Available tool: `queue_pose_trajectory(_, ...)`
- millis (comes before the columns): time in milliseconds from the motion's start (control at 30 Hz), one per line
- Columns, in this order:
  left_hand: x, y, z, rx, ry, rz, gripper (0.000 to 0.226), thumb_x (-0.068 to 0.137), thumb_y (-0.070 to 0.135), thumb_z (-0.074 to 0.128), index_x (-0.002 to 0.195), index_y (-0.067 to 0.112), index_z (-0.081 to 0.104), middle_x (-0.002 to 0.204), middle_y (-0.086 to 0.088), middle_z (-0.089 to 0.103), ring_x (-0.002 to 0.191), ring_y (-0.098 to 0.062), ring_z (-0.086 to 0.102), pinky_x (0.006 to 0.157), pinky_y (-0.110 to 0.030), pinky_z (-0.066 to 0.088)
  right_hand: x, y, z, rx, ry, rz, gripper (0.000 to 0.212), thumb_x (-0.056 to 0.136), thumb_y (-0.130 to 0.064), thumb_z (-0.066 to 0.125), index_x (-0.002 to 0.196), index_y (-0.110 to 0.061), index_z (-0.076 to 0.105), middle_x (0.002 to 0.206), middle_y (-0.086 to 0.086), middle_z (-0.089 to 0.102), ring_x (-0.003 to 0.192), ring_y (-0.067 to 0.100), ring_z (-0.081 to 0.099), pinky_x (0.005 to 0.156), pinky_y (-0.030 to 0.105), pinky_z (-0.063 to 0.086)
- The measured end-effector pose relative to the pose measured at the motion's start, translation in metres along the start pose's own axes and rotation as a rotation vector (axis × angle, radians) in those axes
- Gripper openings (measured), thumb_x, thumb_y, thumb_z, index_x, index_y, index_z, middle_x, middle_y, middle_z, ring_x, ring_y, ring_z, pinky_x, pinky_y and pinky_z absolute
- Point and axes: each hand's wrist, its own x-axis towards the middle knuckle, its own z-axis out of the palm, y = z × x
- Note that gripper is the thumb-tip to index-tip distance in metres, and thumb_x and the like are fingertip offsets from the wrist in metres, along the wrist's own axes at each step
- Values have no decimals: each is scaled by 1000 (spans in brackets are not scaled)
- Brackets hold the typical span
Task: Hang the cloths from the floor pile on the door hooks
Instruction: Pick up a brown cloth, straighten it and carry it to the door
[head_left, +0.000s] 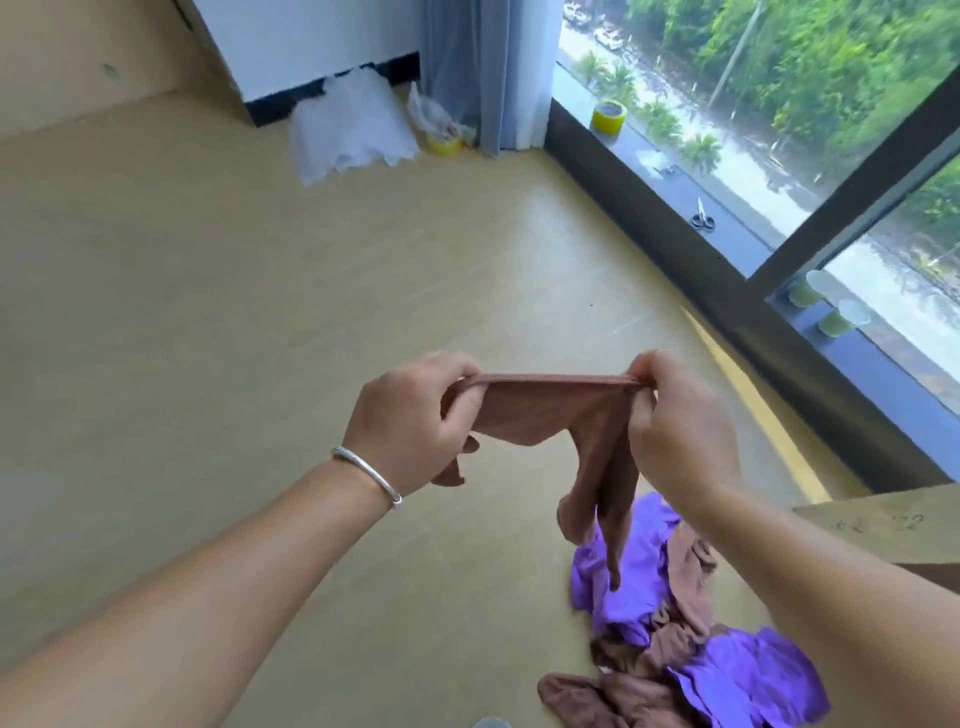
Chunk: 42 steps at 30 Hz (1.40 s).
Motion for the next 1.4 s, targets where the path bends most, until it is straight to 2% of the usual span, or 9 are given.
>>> queue_pose_trajectory(67, -12, -16, -33, 29, 60, -20, 16, 86, 31, 49, 88, 27, 64, 77, 8, 65, 69, -14, 63, 63, -37, 51, 8, -36, 15, 20, -48, -47, 19, 83, -12, 44, 89, -30, 48, 75, -11, 56, 69, 6, 50, 55, 28, 33)
queue_pose_trajectory(200, -48, -43, -71, 95, 143, -51, 14, 84, 32, 50, 84, 27, 63, 71, 9, 60, 67, -8, 52, 55, -36, 49, 11, -94, 52, -5, -151, -171, 26, 83, -7, 46, 84, -32, 51, 86, -15, 52, 80, 7, 44, 58, 20, 30)
queue_pose_trajectory(300, -87, -56, -65, 102, 116, -129, 15, 86, 37, 49, 83, 26, 58, 69, 10, 54, 70, -16, 50, 53, -34, 48, -7, -109, 77, -132, -232, -269, 25, 86, -8, 49, 91, -30, 59, 98, -8, 57, 96, 16, 47, 66, 30, 33)
queue_pose_trajectory(400, -132, -54, -38, 106, 93, -133, 10, 83, 34, 52, 81, 25, 56, 69, 9, 53, 62, -13, 49, 50, -26, 33, -38, -99, 99, -305, -387, -307, 27, 90, -11, 47, 106, -28, 61, 110, -4, 58, 108, 21, 47, 74, 31, 36)
queue_pose_trajectory(467, -161, -48, -8, 91, 36, -151, 10, 80, 34, 52, 84, 26, 56, 71, 7, 53, 62, -15, 50, 49, -27, 38, -61, -85, 110, -461, -542, -329, 34, 89, -13, 47, 116, -31, 56, 118, -3, 55, 117, 20, 43, 81, 31, 40)
queue_pose_trajectory(600, -230, -51, 61, 31, -293, -460, 35, 80, 45, 59, 111, 33, 49, 98, 8, 58, 92, -18, 58, 76, -34, 49, -124, -50, 127, -661, -780, -366, 65, 81, -8, 43, 141, -30, 34, 136, 1, 42, 133, 21, 30, 100, 31, 37)
queue_pose_trajectory(800, -348, -77, 116, 226, -587, -715, 50, 87, 35, 54, 135, 33, 39, 132, 5, 47, 121, -22, 48, 93, -37, 44, -209, -2, 140, -719, -832, -516, 65, 87, -22, 47, 146, -25, 22, 151, 5, 27, 142, 24, 18, 111, 38, 23)
queue_pose_trajectory(1000, -414, -124, 120, 401, -630, -690, 54, 86, 29, 54, 138, 33, 37, 135, 8, 48, 121, -20, 49, 98, -34, 39, -265, 21, 174, -734, -904, -605, 82, 88, -39, 50, 152, -20, 3, 160, 6, 6, 147, 23, 3, 118, 44, 9)
queue_pose_trajectory(1400, -488, -296, 141, 595, -694, -670, 46, 85, 24, 52, 130, 27, 43, 124, 5, 53, 118, -19, 49, 93, -34, 35, -354, 21, 335, -712, -1001, -689, 86, 91, -43, 44, 152, -9, -7, 161, 7, -1, 147, 23, -2, 119, 44, 7)
